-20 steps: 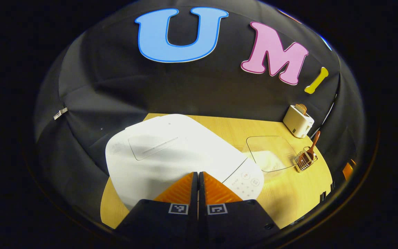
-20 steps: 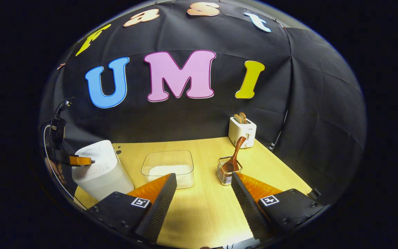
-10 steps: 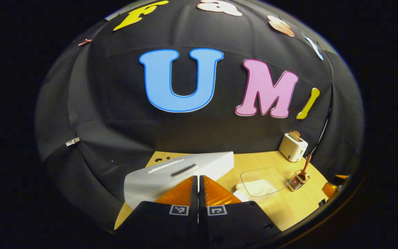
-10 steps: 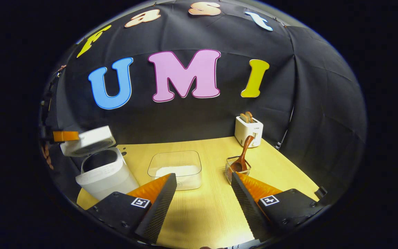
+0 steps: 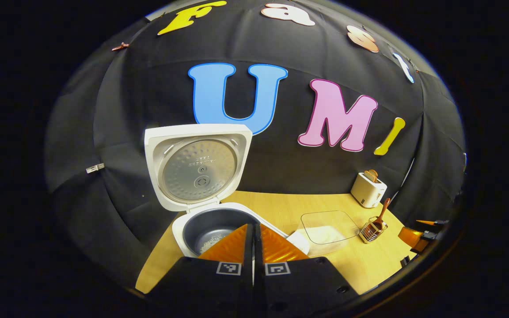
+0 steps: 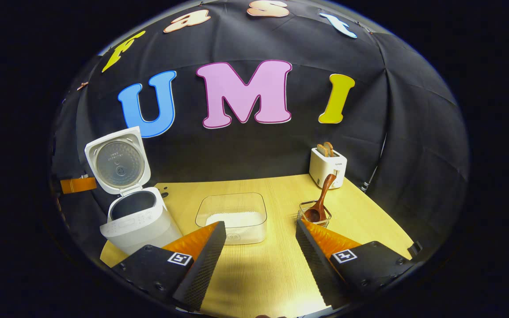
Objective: Close the left gripper, press the button to open the rice cooker; take a wooden spoon from the chopstick holder with the right hand, scoop a spoonful of rice and pour it into the rice cooker, then put the wooden spoon back into the chopstick holder.
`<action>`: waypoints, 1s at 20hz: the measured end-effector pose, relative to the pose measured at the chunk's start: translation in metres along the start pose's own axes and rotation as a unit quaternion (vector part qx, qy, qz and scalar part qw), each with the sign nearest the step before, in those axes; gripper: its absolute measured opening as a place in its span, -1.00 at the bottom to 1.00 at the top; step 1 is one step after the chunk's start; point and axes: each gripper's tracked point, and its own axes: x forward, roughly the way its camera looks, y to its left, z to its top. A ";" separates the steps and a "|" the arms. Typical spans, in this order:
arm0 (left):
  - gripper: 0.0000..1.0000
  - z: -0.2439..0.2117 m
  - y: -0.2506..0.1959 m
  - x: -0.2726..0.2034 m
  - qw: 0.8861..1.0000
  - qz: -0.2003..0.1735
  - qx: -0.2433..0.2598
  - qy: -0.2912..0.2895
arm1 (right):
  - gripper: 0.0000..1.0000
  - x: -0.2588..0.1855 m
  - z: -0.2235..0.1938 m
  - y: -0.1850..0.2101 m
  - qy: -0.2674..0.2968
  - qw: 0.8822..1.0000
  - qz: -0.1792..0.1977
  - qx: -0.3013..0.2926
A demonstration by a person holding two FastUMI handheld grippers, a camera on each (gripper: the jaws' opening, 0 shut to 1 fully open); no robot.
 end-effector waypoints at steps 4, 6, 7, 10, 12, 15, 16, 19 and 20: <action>-0.89 0.004 -0.030 0.001 1.000 -0.017 0.004 -0.012 | 0.97 0.012 0.012 -0.025 0.002 1.000 -0.005 -0.005; -0.89 0.009 -0.044 0.002 1.000 -0.019 0.006 -0.021 | 0.97 0.024 0.018 -0.042 0.007 1.000 -0.005 -0.004; -0.85 0.011 -0.052 0.001 1.000 -0.019 0.005 -0.024 | 0.97 0.029 0.018 -0.051 0.015 1.000 -0.005 0.002; -0.70 0.015 -0.072 -0.003 0.999 -0.014 -0.003 -0.032 | 0.97 0.050 0.021 -0.082 0.027 0.999 -0.008 0.025; -0.36 0.017 -0.087 -0.007 0.999 -0.017 0.000 -0.040 | 0.98 0.067 0.022 -0.103 0.035 0.999 -0.009 0.039; 0.42 0.014 -0.098 -0.005 0.999 0.008 0.012 -0.044 | 0.97 0.090 0.021 -0.121 0.048 0.997 0.010 0.066; 0.96 0.014 -0.107 -0.007 0.999 0.011 0.012 -0.044 | 0.97 0.096 0.021 -0.130 0.049 0.996 0.015 0.070; 0.94 0.019 -0.125 -0.002 0.998 0.025 0.017 -0.047 | 0.97 0.122 0.024 -0.160 0.050 0.995 0.022 0.081; 0.94 0.021 -0.134 0.000 0.998 0.023 0.018 -0.051 | 0.97 0.131 0.022 -0.170 0.055 0.995 0.021 0.084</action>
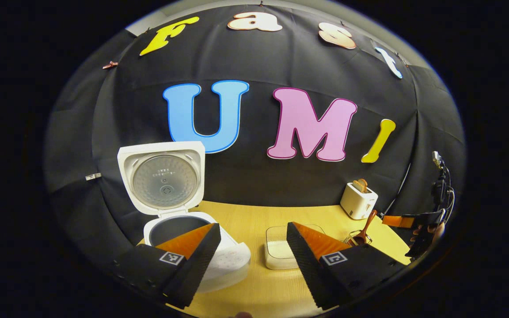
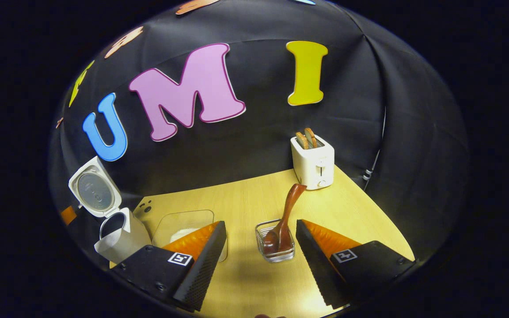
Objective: Close the left gripper, press the button to open the rice cooker; take a wooden spoon from the chopstick holder with the right hand, scoop a spoonful of rice and pour it into the rice cooker, then put the wooden spoon back into the chopstick holder.
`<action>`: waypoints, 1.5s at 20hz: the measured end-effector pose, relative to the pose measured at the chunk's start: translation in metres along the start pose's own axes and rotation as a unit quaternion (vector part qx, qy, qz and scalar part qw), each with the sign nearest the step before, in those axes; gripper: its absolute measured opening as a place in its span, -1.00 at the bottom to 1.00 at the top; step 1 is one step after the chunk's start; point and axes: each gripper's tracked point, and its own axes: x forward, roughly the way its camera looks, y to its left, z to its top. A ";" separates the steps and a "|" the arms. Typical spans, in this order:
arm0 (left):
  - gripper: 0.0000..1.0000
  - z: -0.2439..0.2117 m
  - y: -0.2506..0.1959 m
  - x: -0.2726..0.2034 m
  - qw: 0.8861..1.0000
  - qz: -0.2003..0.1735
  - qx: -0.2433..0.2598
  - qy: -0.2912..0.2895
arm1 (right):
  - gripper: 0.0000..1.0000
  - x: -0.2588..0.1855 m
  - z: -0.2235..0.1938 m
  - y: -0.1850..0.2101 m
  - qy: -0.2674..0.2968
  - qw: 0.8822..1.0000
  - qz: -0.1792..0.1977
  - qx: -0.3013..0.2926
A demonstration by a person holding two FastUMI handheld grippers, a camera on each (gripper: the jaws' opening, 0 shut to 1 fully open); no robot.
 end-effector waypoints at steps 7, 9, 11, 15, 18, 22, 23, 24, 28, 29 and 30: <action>0.94 -0.003 -0.032 0.004 0.999 -0.011 0.027 0.019 | 0.97 0.070 -0.016 -0.027 0.070 0.996 0.040 0.026; 0.94 -0.005 -0.030 0.006 0.999 -0.003 0.031 0.026 | 0.97 0.092 -0.027 -0.032 0.090 0.994 0.042 0.035; 0.94 -0.012 -0.031 0.007 0.999 -0.001 0.025 0.040 | 0.97 0.115 -0.033 -0.035 0.100 0.993 0.042 0.054; 0.94 -0.015 -0.025 0.009 0.998 0.008 0.032 0.050 | 0.97 0.153 -0.048 -0.033 0.128 0.987 0.041 0.089; 0.94 -0.021 -0.020 0.009 0.998 0.015 0.029 0.060 | 0.92 0.174 -0.055 -0.027 0.141 0.984 0.045 0.103; 0.94 -0.025 -0.015 0.008 0.997 0.023 0.030 0.067 | 0.35 0.185 -0.068 -0.022 0.167 0.979 0.043 0.108; 0.94 -0.025 -0.013 0.008 0.997 0.025 0.030 0.068 | -0.36 0.189 -0.072 -0.025 0.173 0.978 0.037 0.107; 0.94 -0.025 -0.012 0.009 0.997 0.025 0.030 0.069 | -0.16 0.188 -0.071 -0.027 0.176 0.978 0.028 0.106; 0.94 -0.026 -0.007 0.009 0.997 0.024 0.026 0.068 | -0.61 0.179 -0.067 -0.035 0.171 0.980 0.016 0.097; 0.94 -0.026 -0.006 0.010 0.997 0.023 0.023 0.068 | -0.63 0.179 -0.060 -0.038 0.159 0.982 0.011 0.099; 0.94 -0.027 -0.006 0.010 0.997 0.021 0.020 0.068 | -0.64 0.175 -0.052 -0.037 0.148 0.984 0.010 0.103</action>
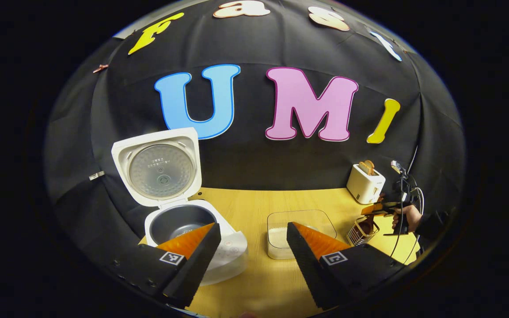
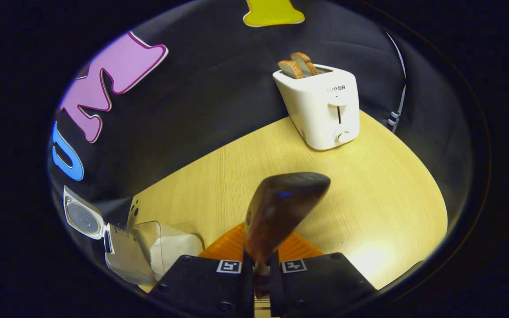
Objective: Close the left gripper, press the button to open the rice cooker; take a wooden spoon from the chopstick holder with the right hand, scoop a spoonful of rice and pour it into the rice cooker, then put the wooden spoon back into the chopstick holder.
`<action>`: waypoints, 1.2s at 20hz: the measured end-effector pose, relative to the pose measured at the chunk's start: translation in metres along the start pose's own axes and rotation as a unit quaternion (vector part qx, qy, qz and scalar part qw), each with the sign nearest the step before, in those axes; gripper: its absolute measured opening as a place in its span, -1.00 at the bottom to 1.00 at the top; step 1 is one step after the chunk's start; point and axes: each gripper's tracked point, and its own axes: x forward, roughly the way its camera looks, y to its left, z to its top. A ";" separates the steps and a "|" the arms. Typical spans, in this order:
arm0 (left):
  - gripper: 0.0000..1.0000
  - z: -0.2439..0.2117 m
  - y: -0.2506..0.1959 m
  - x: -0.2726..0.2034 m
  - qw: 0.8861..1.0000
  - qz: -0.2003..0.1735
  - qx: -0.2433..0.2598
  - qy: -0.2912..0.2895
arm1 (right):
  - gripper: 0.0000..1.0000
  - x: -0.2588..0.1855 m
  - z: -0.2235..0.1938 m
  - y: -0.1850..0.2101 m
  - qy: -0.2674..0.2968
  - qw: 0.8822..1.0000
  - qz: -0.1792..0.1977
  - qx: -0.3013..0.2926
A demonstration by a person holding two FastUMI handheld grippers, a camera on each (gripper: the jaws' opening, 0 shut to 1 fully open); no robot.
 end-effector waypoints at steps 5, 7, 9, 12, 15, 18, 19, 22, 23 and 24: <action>0.94 0.006 0.008 0.000 1.000 -0.009 0.003 -0.013 | -0.65 -0.039 0.033 0.013 -0.051 0.999 -0.017 0.007; 0.94 0.007 0.015 0.000 1.000 -0.006 0.000 -0.021 | -0.64 -0.057 0.046 0.024 -0.083 0.996 -0.030 0.011; 0.94 0.006 0.025 -0.001 1.000 -0.004 -0.010 -0.026 | -0.64 -0.073 0.052 0.055 -0.110 0.994 -0.017 0.011; 0.94 0.004 0.038 -0.005 0.999 -0.004 -0.030 -0.030 | -0.64 -0.086 0.049 0.117 -0.112 0.993 0.022 0.006; 0.94 0.000 0.050 -0.008 0.999 -0.012 -0.032 -0.035 | -0.64 -0.078 0.032 0.163 -0.100 0.994 0.051 -0.001; 0.94 0.000 0.059 -0.011 0.999 -0.020 -0.019 -0.041 | -0.65 -0.066 0.011 0.198 -0.091 0.993 0.068 -0.009; 0.94 0.000 0.062 -0.011 0.999 -0.022 -0.022 -0.042 | -0.65 -0.060 0.004 0.206 -0.090 0.993 0.068 -0.016; 0.92 -0.011 0.060 -0.010 0.997 -0.042 -0.060 -0.036 | -0.65 -0.033 -0.015 0.220 -0.099 0.992 0.057 -0.057; 0.92 -0.017 0.058 -0.008 0.996 -0.049 -0.074 -0.032 | -0.65 -0.022 -0.024 0.220 -0.102 0.990 0.044 -0.081; 0.92 -0.026 0.057 -0.005 0.995 -0.053 -0.085 -0.026 | -0.65 -0.012 -0.030 0.216 -0.100 0.989 0.026 -0.103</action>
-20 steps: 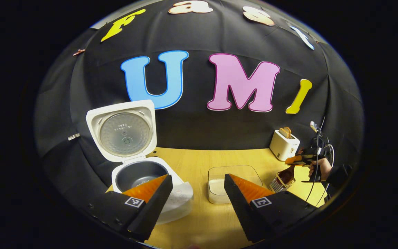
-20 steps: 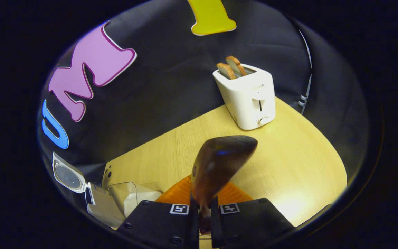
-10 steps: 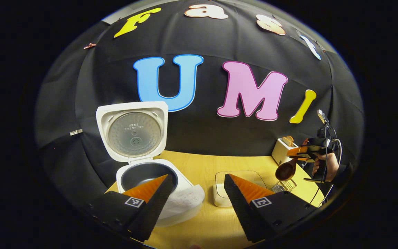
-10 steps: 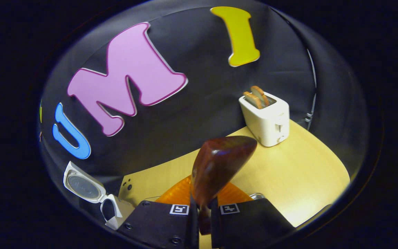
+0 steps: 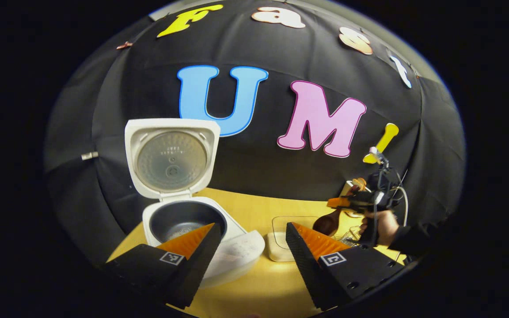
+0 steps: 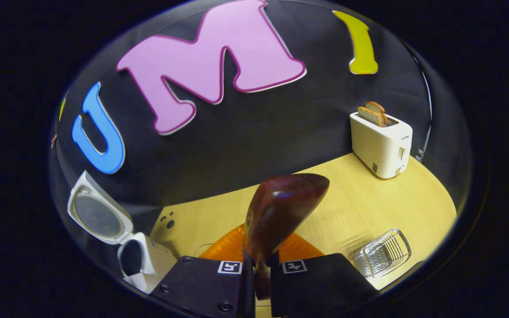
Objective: Close the left gripper, press the button to open the rice cooker; take a wooden spoon from the chopstick holder with the right hand, scoop a spoonful of rice and pour it into the rice cooker, then put the wooden spoon back into the chopstick holder.
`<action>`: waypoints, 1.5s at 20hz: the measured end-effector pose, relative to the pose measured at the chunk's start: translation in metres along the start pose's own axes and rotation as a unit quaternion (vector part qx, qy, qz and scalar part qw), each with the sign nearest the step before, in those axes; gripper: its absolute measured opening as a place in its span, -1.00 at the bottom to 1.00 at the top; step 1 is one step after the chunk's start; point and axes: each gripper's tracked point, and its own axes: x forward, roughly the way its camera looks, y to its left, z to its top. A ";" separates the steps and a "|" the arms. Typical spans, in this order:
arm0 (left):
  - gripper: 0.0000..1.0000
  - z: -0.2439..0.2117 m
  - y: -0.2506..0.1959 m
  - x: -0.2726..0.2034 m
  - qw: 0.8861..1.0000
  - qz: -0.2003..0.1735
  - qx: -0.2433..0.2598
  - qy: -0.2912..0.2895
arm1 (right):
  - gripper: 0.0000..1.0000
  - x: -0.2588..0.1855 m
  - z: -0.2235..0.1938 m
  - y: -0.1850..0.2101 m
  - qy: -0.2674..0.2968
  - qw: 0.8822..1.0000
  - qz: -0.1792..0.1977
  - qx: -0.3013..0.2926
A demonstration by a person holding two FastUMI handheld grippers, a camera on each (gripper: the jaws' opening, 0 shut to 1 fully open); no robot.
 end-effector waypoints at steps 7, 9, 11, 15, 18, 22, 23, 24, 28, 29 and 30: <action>0.92 -0.024 0.019 0.000 1.000 -0.004 -0.027 0.014 | -0.64 0.027 -0.052 0.003 0.024 0.997 -0.045 -0.052; 0.92 -0.024 0.030 0.000 1.000 0.002 -0.026 0.012 | -0.65 0.024 -0.061 0.014 0.035 0.997 -0.036 -0.050; 0.92 -0.021 0.038 0.000 1.000 0.007 -0.023 0.008 | -0.64 0.020 -0.074 0.031 0.049 0.998 -0.020 -0.040; 0.92 -0.017 0.051 -0.002 0.999 0.014 -0.033 0.005 | -0.64 0.014 -0.090 0.062 0.070 0.997 0.007 -0.033; 0.92 -0.016 0.057 -0.006 0.999 0.022 -0.033 0.004 | -0.64 0.013 -0.096 0.082 0.082 0.996 0.020 -0.017; 0.92 -0.017 0.061 -0.014 0.999 0.028 -0.035 0.002 | -0.64 0.015 -0.099 0.098 0.096 0.995 0.027 0.019; 0.92 -0.016 0.062 -0.016 0.999 0.030 -0.036 0.002 | -0.64 0.016 -0.100 0.102 0.101 0.994 0.030 0.031; 0.92 -0.017 0.062 -0.017 0.999 0.033 -0.037 0.001 | -0.64 0.017 -0.100 0.104 0.104 0.993 0.030 0.042; 0.92 -0.017 0.068 -0.024 0.998 0.043 -0.042 -0.002 | -0.64 0.020 -0.100 0.103 0.113 0.991 0.028 0.071; 0.92 -0.017 0.069 -0.025 0.998 0.045 -0.042 -0.002 | -0.64 0.020 -0.100 0.100 0.117 0.989 0.027 0.084; 0.91 -0.018 0.072 -0.026 0.998 0.049 -0.043 -0.002 | -0.64 0.020 -0.100 0.097 0.121 0.987 0.024 0.099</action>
